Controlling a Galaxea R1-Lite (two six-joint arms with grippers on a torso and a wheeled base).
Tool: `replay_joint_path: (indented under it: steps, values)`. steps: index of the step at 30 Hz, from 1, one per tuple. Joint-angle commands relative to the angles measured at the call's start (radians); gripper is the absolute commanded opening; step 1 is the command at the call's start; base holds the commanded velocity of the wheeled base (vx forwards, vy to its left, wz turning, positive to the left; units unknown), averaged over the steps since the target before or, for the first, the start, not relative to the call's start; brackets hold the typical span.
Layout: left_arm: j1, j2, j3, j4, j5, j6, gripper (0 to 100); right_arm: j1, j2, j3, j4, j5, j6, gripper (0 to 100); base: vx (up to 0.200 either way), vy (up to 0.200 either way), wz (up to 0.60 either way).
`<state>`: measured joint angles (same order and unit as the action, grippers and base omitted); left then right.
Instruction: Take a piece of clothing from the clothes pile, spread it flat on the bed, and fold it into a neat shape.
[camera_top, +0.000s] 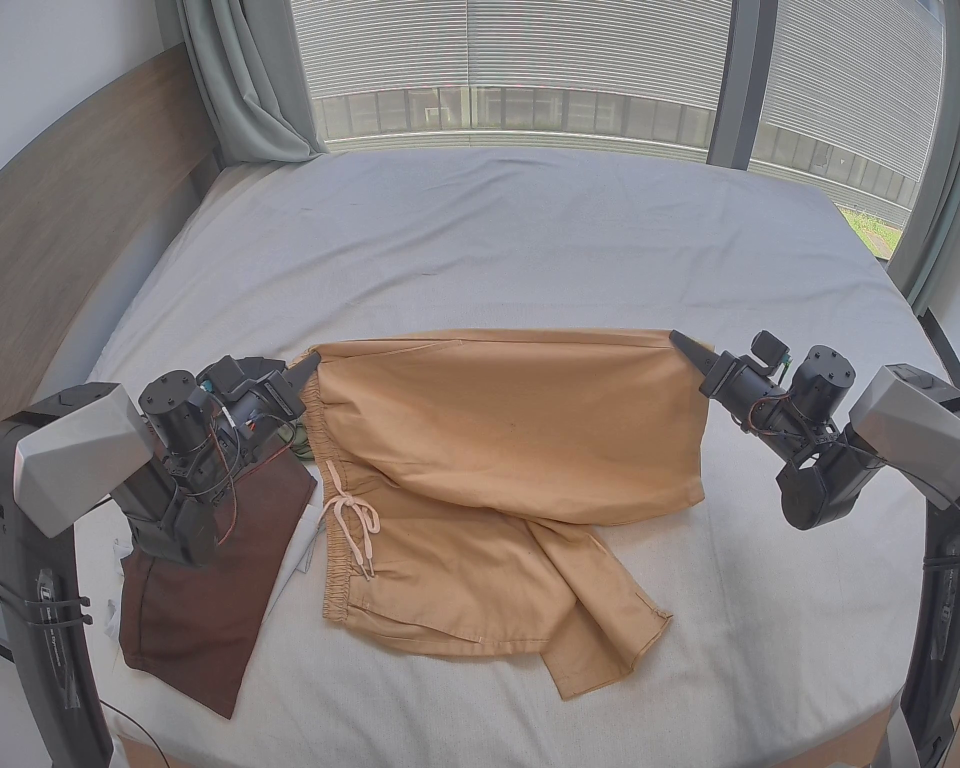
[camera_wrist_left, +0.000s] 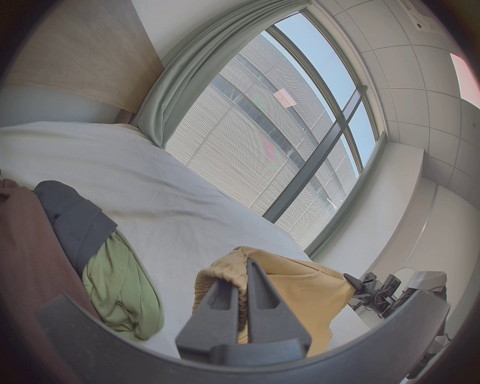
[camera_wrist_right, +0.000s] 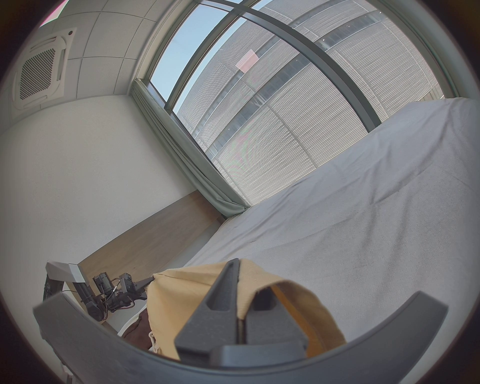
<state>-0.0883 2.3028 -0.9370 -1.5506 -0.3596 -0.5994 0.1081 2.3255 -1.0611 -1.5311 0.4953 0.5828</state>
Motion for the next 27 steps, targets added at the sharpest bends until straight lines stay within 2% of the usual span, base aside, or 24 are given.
replay_joint_path:
  steps: [1, 27]
  values:
    - [0.007, 0.038, -0.028, 0.000, 0.010, -0.002, 0, 0.001, 0.032, -0.050, 0.003, 0.000, 0.000, 0, 0.000, 0.000, 0.00]
    - [0.007, 0.142, -0.135, 0.000, 0.013, -0.014, 0, 0.004, 0.130, -0.214, 0.046, -0.001, 0.000, 0, 0.000, 0.000, 0.00]
